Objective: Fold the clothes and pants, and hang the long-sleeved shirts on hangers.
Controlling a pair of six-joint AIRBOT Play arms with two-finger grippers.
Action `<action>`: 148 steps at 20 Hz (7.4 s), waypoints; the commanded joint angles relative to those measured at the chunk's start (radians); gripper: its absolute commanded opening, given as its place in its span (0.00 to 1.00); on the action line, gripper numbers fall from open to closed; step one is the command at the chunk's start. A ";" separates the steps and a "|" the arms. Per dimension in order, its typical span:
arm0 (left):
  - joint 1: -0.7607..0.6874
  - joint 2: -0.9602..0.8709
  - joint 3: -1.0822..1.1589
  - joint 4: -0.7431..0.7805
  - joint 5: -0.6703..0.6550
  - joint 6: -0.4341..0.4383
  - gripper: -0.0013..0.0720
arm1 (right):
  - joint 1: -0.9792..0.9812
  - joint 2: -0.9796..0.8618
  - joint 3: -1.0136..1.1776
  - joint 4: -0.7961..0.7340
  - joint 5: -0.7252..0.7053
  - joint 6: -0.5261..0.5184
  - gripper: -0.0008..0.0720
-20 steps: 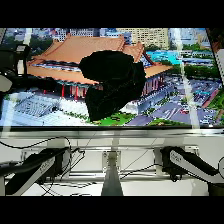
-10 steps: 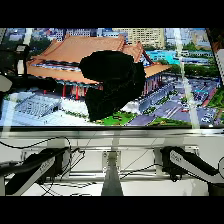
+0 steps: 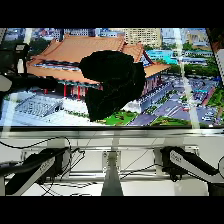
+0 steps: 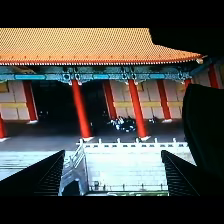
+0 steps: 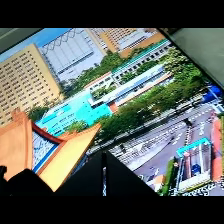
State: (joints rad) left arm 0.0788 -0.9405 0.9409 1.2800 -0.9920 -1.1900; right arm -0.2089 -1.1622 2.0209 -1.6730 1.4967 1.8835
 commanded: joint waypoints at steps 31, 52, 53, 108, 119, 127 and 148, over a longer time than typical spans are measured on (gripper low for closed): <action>0.008 0.001 0.000 -0.025 -0.024 -0.194 0.96 | 0.961 -0.622 -0.556 0.359 -0.367 0.320 0.93; 0.008 -0.103 -0.279 -0.296 -0.089 -0.050 0.05 | 0.418 -0.200 -0.162 -0.100 -0.010 -0.290 0.10; 0.008 -0.116 -0.343 -0.436 -0.068 -0.001 0.12 | 0.371 -0.191 -0.161 -0.087 -0.011 -0.289 0.10; 0.605 -0.174 -0.161 0.349 -0.145 0.037 0.05 | -0.513 -0.018 -0.966 0.343 0.059 -0.406 0.10; 0.604 -0.174 -0.169 0.338 -0.088 0.037 0.80 | -0.513 -0.018 -1.119 0.154 -0.016 -0.405 0.81; 0.604 -0.366 -0.169 -0.114 -0.074 0.236 0.80 | -0.513 -0.018 -1.119 0.154 0.024 -0.406 0.95; 0.612 -0.425 0.186 0.261 -0.492 0.198 0.05 | -0.513 -0.018 -1.065 0.251 0.003 -0.414 0.95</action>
State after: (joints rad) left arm 0.6899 -1.3800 1.0855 1.2369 -1.3598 -0.8726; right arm -0.7223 -1.1805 0.9302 -1.4773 1.5204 1.4742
